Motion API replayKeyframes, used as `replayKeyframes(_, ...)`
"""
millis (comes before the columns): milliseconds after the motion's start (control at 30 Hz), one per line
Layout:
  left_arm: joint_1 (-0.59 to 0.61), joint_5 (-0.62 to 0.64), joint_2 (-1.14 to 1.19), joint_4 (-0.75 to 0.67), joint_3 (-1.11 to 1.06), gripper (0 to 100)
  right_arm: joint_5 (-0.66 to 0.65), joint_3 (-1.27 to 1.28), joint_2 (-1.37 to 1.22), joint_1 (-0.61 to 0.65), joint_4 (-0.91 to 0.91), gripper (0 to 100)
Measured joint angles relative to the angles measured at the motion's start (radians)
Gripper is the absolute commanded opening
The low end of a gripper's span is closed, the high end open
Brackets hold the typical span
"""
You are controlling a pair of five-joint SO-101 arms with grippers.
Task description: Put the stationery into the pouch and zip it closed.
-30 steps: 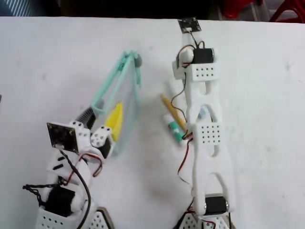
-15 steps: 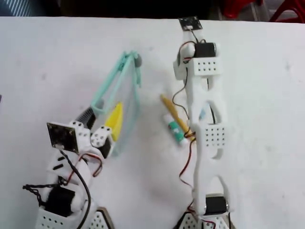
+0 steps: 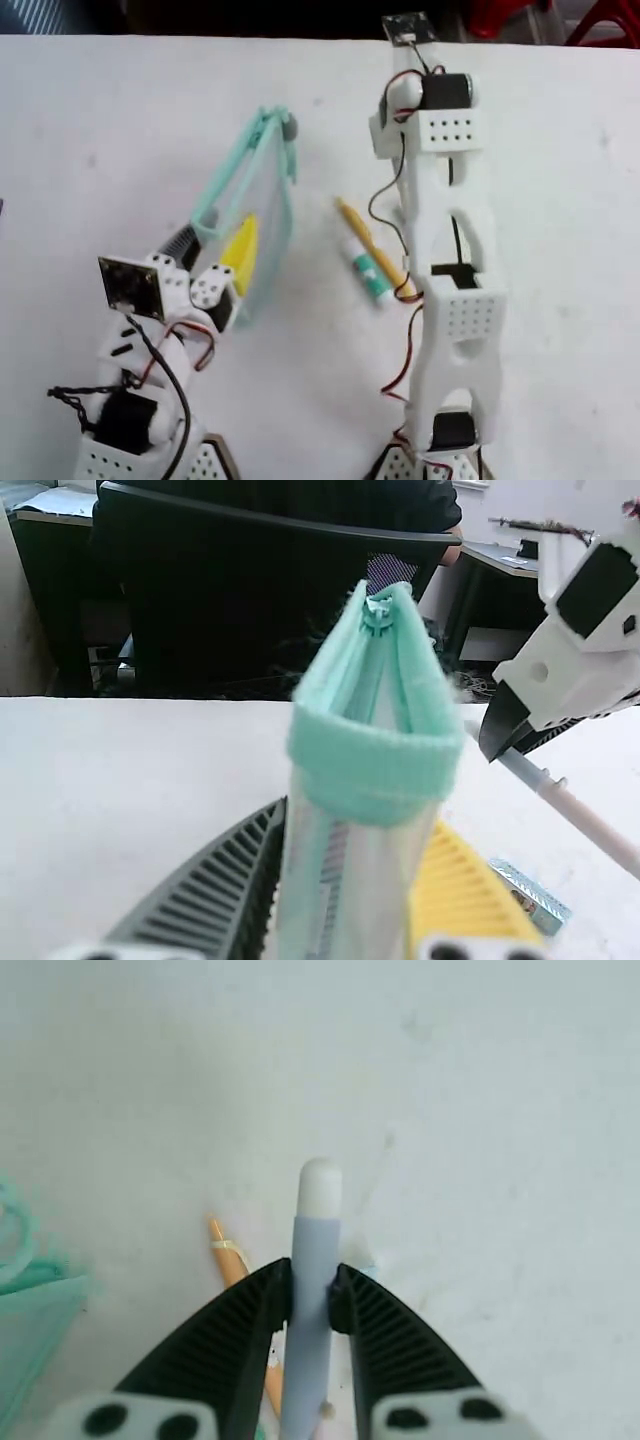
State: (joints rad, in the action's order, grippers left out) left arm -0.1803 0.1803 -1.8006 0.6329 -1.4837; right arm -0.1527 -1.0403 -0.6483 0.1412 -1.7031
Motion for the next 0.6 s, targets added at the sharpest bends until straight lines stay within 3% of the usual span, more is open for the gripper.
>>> replayKeyframes(600, 0.0, 0.0, 0.0, 0.0, 0.0, 18, 0.0, 0.609, 0.824, 0.063, 0.0, 1.8)
